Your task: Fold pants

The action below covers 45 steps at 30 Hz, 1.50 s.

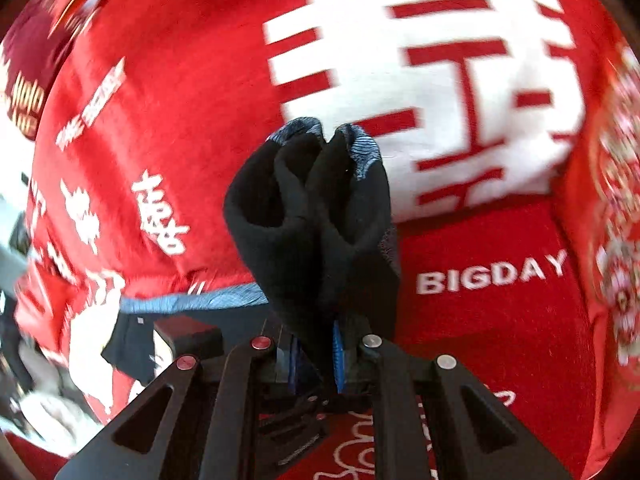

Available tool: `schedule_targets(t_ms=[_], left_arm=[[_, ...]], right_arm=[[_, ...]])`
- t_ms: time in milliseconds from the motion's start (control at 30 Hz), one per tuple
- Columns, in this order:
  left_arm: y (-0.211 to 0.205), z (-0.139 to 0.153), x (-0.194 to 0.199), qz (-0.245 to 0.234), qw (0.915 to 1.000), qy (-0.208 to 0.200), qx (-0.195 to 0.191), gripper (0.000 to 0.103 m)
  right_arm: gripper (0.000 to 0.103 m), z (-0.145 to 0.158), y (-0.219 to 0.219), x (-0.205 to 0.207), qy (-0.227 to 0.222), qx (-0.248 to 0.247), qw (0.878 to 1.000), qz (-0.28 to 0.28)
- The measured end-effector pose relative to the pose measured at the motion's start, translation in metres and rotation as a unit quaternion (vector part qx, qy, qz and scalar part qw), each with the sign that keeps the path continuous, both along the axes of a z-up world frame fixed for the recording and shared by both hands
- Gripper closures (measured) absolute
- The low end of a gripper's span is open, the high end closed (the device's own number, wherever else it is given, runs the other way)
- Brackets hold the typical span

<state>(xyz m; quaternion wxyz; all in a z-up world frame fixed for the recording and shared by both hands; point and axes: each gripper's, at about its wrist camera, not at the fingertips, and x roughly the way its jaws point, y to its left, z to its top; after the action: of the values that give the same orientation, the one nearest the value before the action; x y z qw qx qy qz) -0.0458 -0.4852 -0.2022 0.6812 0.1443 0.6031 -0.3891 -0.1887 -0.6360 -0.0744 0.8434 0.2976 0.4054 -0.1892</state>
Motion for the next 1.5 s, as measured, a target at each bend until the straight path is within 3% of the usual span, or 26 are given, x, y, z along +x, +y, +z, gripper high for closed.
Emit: schedule_targets(t_ms=[33, 67, 367, 533, 600, 633, 733, 867, 967, 1067, 1233, 1333, 1400, 1467, 1500], left_arm=[[0.013, 0.006, 0.007, 0.01, 0.9998, -0.015, 0.004, 0.028], [0.031, 0.011, 0.018, 0.024, 0.9993, -0.027, 0.005, 0.026], [0.152, -0.002, 0.104, 0.11, 0.9892, -0.057, 0.078, 0.026], [0.185, -0.003, 0.129, 0.127, 0.9855, -0.068, 0.089, 0.026], [0.172, 0.001, 0.13, 0.128, 0.9855, -0.068, 0.088, 0.026], [0.158, 0.0, 0.132, 0.127, 0.9857, -0.068, 0.087, 0.026], [0.156, 0.013, 0.132, 0.119, 0.9878, -0.064, 0.078, 0.026], [0.142, 0.034, 0.127, 0.083, 0.9947, -0.046, 0.04, 0.026], [0.12, 0.048, 0.112, 0.036, 0.999, -0.023, 0.006, 0.026], [0.099, 0.047, 0.102, 0.002, 0.9999, -0.001, -0.014, 0.026], [0.072, 0.03, 0.095, -0.028, 0.9988, 0.033, -0.022, 0.027], [0.064, 0.013, 0.097, -0.039, 0.9975, 0.059, -0.013, 0.051], [0.062, 0.01, 0.096, -0.043, 0.997, 0.064, -0.006, 0.053], [0.061, 0.01, 0.092, -0.05, 0.9965, 0.067, -0.001, 0.082], [0.06, 0.01, 0.091, -0.054, 0.9959, 0.073, 0.0, 0.091]], right_arm=[[0.089, 0.0, 0.008, 0.008, 0.005, -0.007, 1.0, 0.011], [0.089, -0.002, 0.016, 0.017, 0.01, -0.012, 1.0, 0.022], [0.089, -0.059, 0.127, 0.09, 0.094, -0.069, 0.985, 0.13], [0.082, -0.104, 0.172, 0.113, 0.153, -0.117, 0.968, 0.162], [0.079, -0.107, 0.185, 0.114, 0.172, -0.151, 0.957, 0.175], [0.073, -0.104, 0.191, 0.109, 0.175, -0.164, 0.953, 0.187], [0.041, -0.091, 0.195, 0.095, 0.156, -0.135, 0.954, 0.216], [0.04, -0.068, 0.173, 0.067, 0.141, -0.11, 0.966, 0.185], [0.04, -0.063, 0.13, 0.041, 0.143, -0.059, 0.981, 0.117], [0.04, -0.068, 0.101, 0.027, 0.141, -0.007, 0.988, 0.069], [0.04, -0.067, 0.08, 0.015, 0.131, 0.02, 0.99, 0.042], [0.04, -0.069, 0.08, 0.014, 0.124, 0.032, 0.991, 0.035], [0.04, -0.069, 0.077, 0.01, 0.12, 0.042, 0.991, 0.031], [0.042, -0.069, 0.075, 0.007, 0.116, 0.046, 0.992, 0.029], [0.043, -0.068, 0.073, 0.005, 0.116, 0.049, 0.992, 0.029]])
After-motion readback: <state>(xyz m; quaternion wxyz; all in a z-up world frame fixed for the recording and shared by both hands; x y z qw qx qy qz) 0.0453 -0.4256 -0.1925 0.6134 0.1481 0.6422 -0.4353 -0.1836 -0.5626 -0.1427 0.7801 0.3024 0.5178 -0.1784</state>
